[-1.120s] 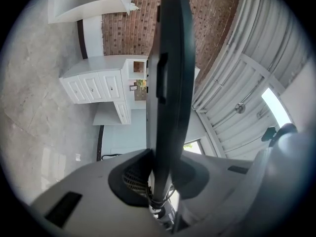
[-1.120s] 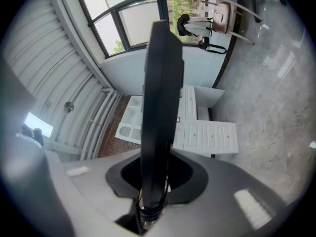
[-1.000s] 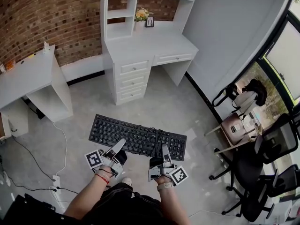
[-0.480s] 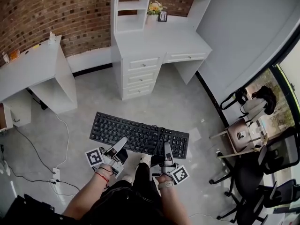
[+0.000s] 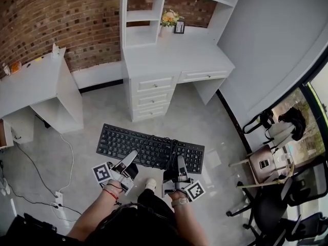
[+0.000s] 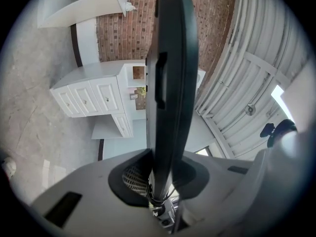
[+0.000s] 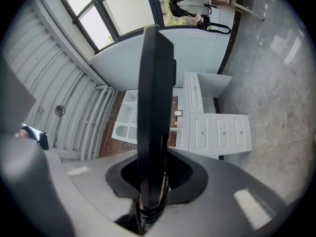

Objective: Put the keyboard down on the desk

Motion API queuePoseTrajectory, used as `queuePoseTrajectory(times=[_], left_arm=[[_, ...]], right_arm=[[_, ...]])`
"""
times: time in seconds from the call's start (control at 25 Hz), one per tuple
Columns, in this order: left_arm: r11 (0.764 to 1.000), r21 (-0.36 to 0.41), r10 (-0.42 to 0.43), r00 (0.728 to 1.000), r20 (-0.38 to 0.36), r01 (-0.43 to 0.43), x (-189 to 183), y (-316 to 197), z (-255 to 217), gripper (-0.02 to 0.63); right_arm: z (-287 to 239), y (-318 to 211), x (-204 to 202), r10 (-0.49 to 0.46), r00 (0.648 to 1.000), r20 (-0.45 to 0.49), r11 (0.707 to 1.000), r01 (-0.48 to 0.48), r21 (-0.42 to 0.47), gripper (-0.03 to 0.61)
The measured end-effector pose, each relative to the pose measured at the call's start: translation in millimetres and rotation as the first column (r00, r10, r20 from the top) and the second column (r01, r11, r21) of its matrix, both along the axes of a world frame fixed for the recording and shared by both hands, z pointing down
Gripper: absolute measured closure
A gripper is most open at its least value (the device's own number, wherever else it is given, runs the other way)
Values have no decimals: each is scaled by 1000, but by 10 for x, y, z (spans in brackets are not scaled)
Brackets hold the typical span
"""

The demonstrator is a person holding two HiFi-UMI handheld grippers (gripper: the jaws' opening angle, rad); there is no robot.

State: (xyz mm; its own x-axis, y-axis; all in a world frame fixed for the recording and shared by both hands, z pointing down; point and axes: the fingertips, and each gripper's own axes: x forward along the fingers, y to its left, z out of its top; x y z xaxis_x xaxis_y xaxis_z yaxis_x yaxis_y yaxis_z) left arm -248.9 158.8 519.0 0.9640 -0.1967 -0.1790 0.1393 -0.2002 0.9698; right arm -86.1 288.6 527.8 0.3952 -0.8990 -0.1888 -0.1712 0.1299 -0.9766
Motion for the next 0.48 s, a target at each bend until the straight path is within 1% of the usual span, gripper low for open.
queuePoseTrajectory(times=[0.24,0.48], left_arm=[[999,-21,-29,1000,-2,29,383,-258,-12,555],[999,-21,-35,999,13,35,748,-402,16,556]], right_arm=[[-37,-300,417,-29,1000,-11,1000,29,-2,502],[20,-452,782,-37,999,13,999,37,-8,502]])
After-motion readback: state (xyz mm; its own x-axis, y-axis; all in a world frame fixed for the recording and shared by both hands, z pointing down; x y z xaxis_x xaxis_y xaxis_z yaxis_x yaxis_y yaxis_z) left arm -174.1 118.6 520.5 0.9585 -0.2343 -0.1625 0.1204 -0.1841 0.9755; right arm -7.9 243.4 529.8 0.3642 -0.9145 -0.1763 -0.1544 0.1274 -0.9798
